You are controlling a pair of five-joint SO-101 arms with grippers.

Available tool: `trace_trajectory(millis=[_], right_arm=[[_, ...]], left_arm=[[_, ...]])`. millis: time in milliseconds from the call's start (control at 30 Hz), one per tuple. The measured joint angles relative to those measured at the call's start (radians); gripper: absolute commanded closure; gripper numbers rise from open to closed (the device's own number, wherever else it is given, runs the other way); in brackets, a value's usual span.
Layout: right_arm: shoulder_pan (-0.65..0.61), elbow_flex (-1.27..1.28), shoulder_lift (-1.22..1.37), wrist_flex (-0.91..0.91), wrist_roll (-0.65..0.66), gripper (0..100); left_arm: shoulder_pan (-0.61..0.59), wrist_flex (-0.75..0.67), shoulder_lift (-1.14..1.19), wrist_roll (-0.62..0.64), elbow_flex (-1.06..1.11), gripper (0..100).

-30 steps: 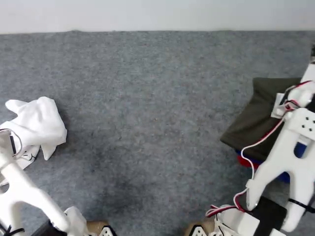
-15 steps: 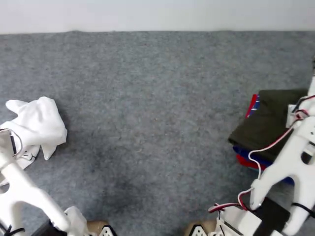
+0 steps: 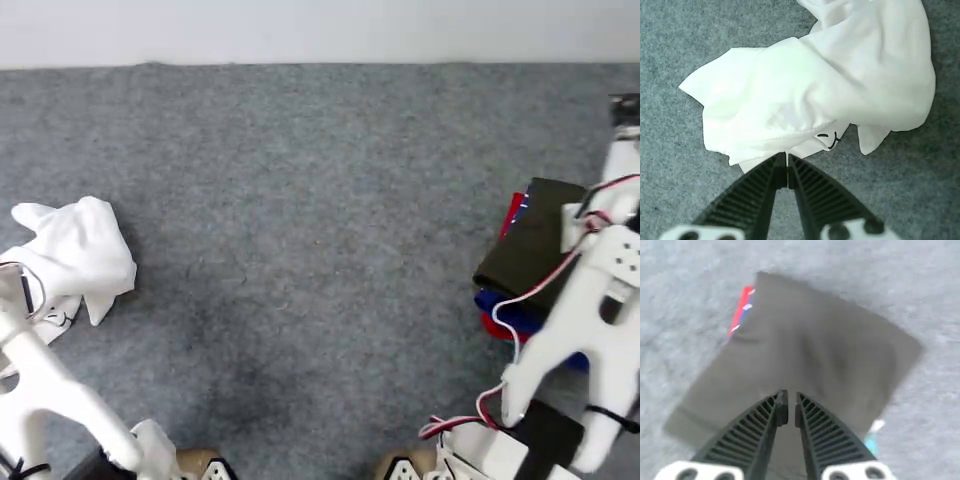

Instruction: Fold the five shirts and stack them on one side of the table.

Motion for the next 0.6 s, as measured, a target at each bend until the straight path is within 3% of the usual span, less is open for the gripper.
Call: trace_trajectory(millis=[300,600], right_arm=[[-0.064,0.264,0.0,-0.006,0.0,99.0],[-0.155,0.506,0.0,-0.161,0.003,99.0]], left_arm=[[0.0,0.0,0.0,0.0,0.0,98],[0.0,0.0,0.0,0.0,0.0,98]])
